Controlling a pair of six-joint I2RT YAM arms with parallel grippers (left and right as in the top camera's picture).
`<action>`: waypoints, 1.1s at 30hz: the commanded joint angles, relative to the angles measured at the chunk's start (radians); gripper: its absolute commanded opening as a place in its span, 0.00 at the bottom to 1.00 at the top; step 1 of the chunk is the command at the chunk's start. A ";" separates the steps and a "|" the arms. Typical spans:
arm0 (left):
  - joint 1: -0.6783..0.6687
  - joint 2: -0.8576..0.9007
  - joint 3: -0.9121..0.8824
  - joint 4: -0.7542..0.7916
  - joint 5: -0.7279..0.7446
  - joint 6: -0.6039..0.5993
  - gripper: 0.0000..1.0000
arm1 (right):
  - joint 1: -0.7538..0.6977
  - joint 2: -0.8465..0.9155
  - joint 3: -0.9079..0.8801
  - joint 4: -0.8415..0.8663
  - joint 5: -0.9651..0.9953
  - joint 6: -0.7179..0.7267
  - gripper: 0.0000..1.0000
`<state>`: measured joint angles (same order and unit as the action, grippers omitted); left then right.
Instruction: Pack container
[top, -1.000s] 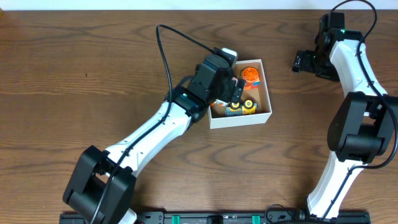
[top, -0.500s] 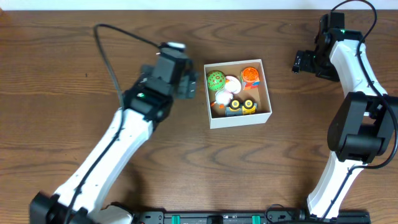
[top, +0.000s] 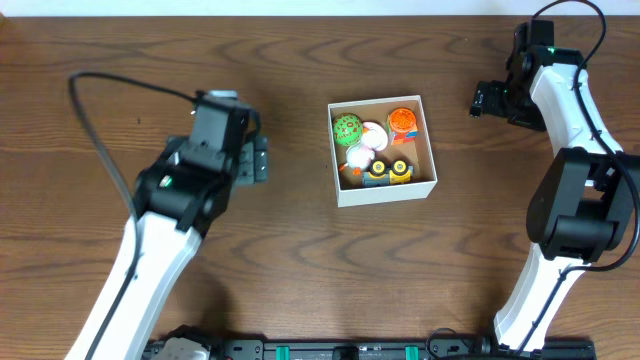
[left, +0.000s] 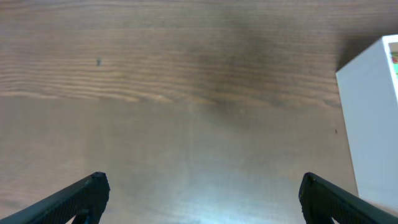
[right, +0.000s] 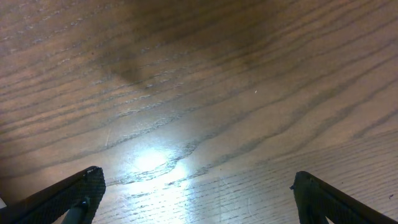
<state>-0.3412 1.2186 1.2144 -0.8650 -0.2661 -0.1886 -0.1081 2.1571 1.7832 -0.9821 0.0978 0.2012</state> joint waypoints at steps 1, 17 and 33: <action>0.005 -0.108 -0.012 -0.045 -0.013 -0.019 0.98 | -0.003 -0.023 -0.004 0.000 0.003 0.011 0.99; 0.004 -0.687 -0.170 -0.096 0.049 -0.210 0.98 | -0.003 -0.023 -0.004 0.000 0.003 0.011 0.99; 0.004 -0.711 -0.173 -0.172 0.048 -0.213 0.98 | -0.003 -0.023 -0.004 0.000 0.003 0.011 0.99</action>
<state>-0.3412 0.5087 1.0531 -1.0290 -0.2165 -0.3935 -0.1081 2.1567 1.7832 -0.9821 0.0978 0.2012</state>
